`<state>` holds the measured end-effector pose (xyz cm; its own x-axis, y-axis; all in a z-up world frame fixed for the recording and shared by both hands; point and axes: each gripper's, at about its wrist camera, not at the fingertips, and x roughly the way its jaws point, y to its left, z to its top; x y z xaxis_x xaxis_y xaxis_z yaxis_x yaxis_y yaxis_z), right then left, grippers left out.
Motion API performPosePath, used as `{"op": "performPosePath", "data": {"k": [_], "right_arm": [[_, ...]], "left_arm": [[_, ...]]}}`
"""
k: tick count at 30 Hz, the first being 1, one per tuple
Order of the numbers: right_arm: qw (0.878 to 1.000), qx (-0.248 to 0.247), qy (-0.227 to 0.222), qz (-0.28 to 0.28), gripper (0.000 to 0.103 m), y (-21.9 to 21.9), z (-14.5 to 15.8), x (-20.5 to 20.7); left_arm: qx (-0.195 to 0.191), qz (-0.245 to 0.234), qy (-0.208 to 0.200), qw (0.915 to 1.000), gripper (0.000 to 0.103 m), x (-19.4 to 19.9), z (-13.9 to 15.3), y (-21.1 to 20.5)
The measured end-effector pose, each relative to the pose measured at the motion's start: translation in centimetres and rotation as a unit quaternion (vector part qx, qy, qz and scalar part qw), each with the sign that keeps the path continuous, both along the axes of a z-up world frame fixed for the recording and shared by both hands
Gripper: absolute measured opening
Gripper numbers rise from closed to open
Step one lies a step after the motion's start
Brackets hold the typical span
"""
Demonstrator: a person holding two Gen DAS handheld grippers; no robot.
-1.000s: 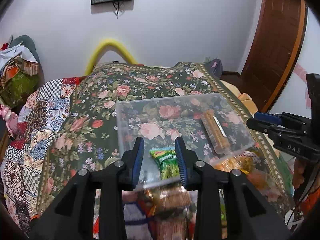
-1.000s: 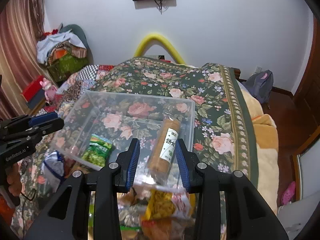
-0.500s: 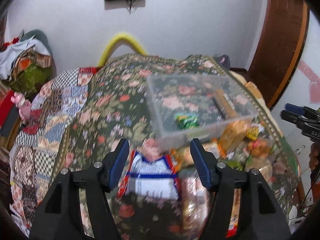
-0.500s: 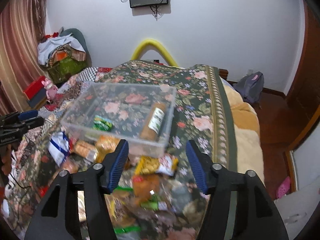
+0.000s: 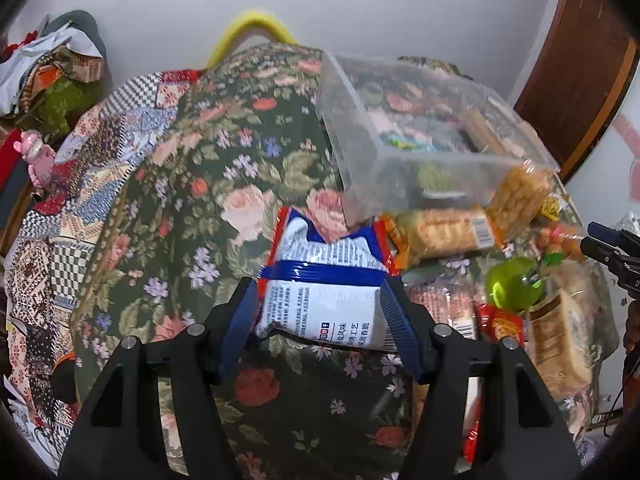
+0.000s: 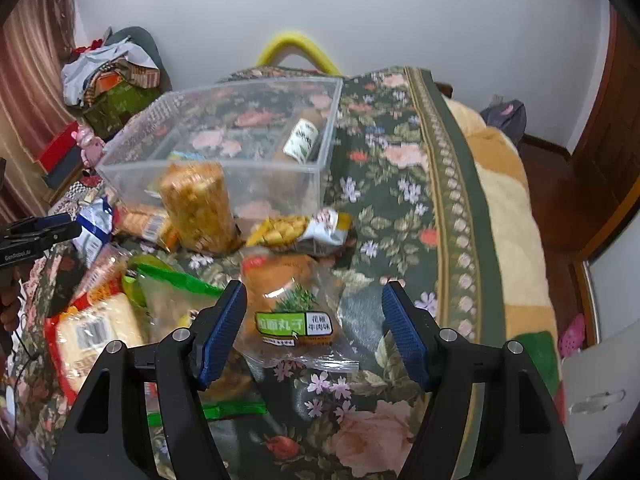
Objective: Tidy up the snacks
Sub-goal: 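Grasp the white-and-blue bag with the left tool while the right tool grasps the meatball bag, then lift both bags over the clear box and release them inside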
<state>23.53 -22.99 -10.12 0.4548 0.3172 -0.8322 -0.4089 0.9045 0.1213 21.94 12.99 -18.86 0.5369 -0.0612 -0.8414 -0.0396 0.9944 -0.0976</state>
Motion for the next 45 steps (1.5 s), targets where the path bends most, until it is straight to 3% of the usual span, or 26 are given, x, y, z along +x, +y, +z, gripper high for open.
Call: {"op": "performPosePath", "data": {"k": [5,9,16,18,20,24,32,45], "right_arm": [[1.0,0.001,0.017,0.004,0.067,0.4,-1.3,0.3],[1.0,-0.002,0.019,0.012,0.067,1.0,-1.9,0.1],[0.999,0.013,0.037,0.011,0.067,1.4,-2.7,0.4],[0.999,0.025,0.047,0.012,0.06,1.3,-3.0,0.7],[0.997,0.042,0.058,0.015,0.052,1.0,-3.0,0.7],[0.998,0.036,0.048,0.016,0.046,1.2,-2.6,0.2],[0.999,0.022,0.018,0.019,0.045,1.0,-0.9,-1.1],[0.998,0.045,-0.039,0.011,0.045,-0.1,4.2,-1.8]], "left_arm": [[-0.017,0.002,0.008,0.9998,0.078,1.3,-1.5,0.0],[-0.003,-0.001,0.014,0.9999,0.087,2.3,-2.7,-0.5],[-0.041,0.004,0.009,0.9991,0.09,2.7,-3.8,0.3],[-0.04,0.003,0.003,0.9992,0.088,2.6,-3.8,0.3],[-0.043,0.0,-0.001,0.9991,0.079,2.2,-3.7,0.2],[-0.04,0.004,-0.004,0.9992,0.071,1.5,-3.2,0.0],[-0.009,0.012,-0.028,0.9995,0.062,-0.3,-0.5,-0.5],[0.004,0.01,-0.116,0.9932,0.056,-2.4,7.3,-1.3]]}}
